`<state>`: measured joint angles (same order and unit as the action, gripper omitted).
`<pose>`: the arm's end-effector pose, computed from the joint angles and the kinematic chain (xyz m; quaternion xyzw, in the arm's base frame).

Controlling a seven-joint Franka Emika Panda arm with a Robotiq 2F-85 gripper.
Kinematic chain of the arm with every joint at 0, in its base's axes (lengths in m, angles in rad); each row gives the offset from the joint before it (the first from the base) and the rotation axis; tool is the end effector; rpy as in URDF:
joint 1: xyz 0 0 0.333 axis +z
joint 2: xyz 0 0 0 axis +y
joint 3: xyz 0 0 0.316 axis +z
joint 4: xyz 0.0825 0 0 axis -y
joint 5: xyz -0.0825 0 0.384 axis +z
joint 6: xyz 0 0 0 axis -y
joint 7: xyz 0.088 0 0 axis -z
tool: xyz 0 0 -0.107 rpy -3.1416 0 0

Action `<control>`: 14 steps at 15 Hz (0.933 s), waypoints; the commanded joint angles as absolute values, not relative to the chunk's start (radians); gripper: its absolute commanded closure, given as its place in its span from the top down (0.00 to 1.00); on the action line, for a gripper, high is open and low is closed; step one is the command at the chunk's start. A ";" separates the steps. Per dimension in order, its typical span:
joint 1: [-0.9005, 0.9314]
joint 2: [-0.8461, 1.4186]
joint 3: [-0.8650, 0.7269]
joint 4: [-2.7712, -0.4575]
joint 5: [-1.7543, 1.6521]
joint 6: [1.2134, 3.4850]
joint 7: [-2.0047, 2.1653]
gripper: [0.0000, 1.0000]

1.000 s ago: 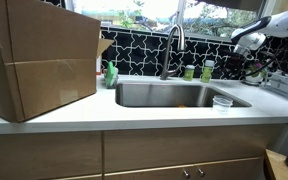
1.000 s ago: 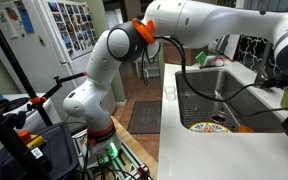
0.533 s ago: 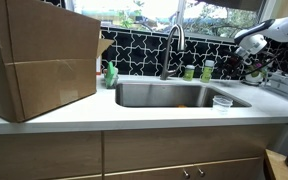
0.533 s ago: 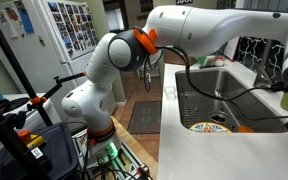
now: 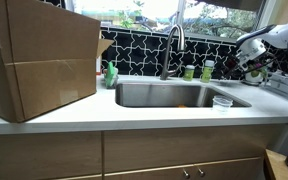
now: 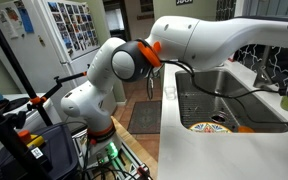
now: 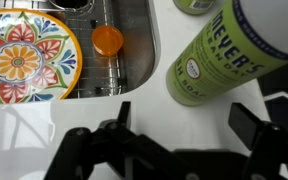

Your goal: Pour out the contents from the right bottle into the sink

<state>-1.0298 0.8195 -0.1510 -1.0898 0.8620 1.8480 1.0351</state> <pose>0.3813 -0.6686 0.3501 -0.3224 0.8802 0.0012 0.3484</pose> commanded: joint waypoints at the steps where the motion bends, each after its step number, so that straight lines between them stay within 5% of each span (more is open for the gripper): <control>1: -1.065 0.886 -0.120 -1.007 0.934 1.808 1.080 1.00; 14: -1.114 1.030 -0.037 -0.853 1.099 1.759 1.094 1.00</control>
